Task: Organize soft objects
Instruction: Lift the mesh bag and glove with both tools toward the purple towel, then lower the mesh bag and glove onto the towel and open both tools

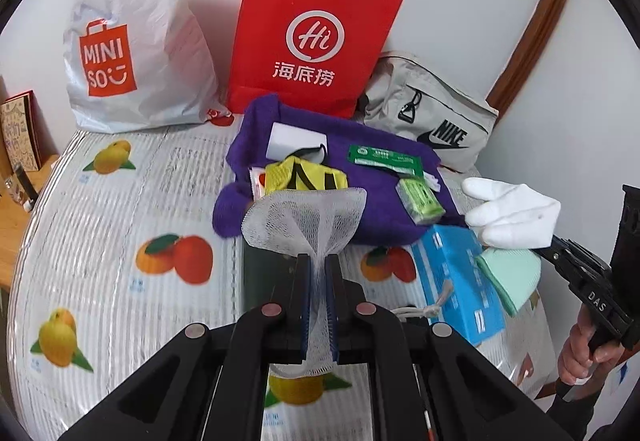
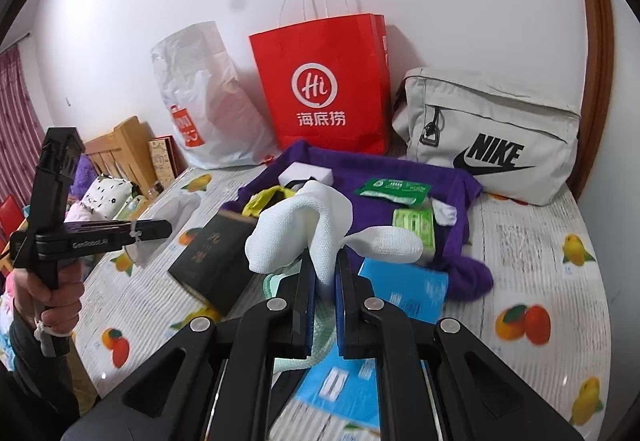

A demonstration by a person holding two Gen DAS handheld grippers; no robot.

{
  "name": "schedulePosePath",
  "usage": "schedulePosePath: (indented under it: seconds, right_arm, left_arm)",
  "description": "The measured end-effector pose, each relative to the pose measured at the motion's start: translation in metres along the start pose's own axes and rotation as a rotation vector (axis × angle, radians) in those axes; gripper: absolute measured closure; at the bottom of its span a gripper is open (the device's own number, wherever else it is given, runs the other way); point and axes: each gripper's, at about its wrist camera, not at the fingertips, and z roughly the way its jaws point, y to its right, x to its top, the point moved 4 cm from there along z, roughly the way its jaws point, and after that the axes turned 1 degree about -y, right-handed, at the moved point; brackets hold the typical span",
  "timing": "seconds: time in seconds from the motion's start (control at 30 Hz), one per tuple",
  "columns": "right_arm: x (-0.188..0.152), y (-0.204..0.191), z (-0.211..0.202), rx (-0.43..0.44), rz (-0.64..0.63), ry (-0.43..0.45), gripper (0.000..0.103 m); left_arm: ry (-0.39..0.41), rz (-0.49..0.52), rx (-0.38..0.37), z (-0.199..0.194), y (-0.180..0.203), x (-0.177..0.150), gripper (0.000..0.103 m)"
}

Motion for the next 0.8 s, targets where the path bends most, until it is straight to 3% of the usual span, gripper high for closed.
schedulePosePath:
  seconds: [0.27, 0.4, 0.8]
  right_arm:
    - [0.034, 0.011, 0.029, 0.033, 0.032, 0.022, 0.095]
    - [0.045, 0.014, 0.047, -0.001, 0.012, 0.017, 0.095]
    - [0.054, 0.037, 0.128, -0.005, 0.000, -0.114, 0.095]
  left_arm:
    - [0.002, 0.015, 0.016, 0.021, 0.000, 0.026, 0.096]
    - [-0.007, 0.021, 0.016, 0.032, 0.001, 0.036, 0.096]
    - [-0.055, 0.021, 0.020, 0.063, -0.006, 0.060, 0.096]
